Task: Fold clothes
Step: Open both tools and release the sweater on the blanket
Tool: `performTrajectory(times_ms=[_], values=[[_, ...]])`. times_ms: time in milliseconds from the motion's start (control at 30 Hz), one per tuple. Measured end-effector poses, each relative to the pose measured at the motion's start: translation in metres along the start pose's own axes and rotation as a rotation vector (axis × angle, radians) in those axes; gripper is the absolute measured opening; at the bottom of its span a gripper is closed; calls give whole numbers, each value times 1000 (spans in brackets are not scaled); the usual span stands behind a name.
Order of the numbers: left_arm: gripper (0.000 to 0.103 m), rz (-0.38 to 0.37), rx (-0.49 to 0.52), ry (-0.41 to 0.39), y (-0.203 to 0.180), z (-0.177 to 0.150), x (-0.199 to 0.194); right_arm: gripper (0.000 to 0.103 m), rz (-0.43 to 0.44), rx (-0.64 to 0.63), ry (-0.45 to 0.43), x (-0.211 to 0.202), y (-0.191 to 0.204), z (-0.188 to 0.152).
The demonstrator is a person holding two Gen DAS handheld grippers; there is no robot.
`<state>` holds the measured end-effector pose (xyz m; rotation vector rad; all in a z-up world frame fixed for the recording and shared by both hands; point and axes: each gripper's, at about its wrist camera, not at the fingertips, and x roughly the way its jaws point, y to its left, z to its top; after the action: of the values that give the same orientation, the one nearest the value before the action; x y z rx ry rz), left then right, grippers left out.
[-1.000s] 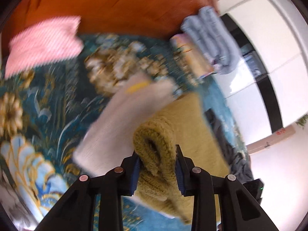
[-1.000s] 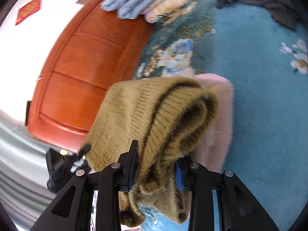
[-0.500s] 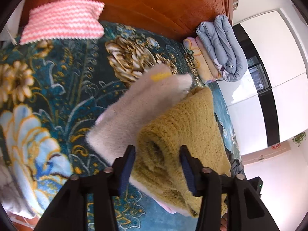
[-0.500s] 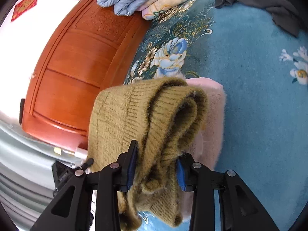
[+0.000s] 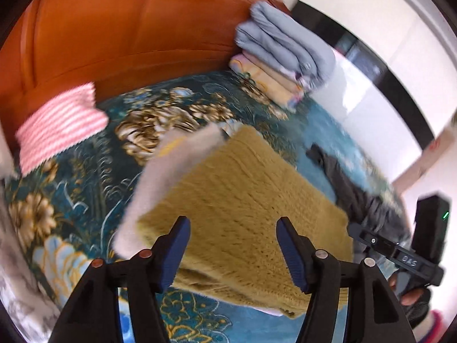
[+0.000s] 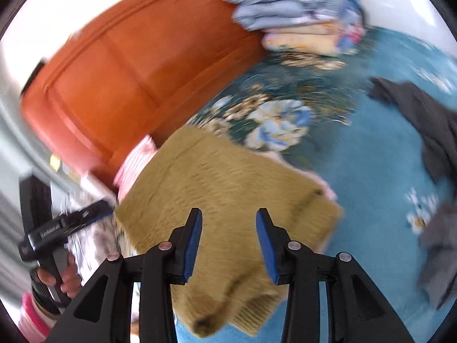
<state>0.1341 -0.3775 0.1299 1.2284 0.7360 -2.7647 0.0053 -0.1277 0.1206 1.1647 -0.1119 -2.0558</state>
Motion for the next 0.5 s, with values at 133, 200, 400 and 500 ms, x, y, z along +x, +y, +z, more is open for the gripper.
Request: performTrajectory(times_ms=[133,200,400,500], values=[[67,-16,-42,43,6,-14,20,41,-44,-11,20,16,-5,-9],[67,-7,-49,52,11,-18,28,41,-64,-15,30,23,-8,-13],[67,21,-54,83,14,-23,49,41,-46,42,35,32,-21,-19],[67,31,-61,76,10,-25,47,41,-50,43,24,27,-20,-22]])
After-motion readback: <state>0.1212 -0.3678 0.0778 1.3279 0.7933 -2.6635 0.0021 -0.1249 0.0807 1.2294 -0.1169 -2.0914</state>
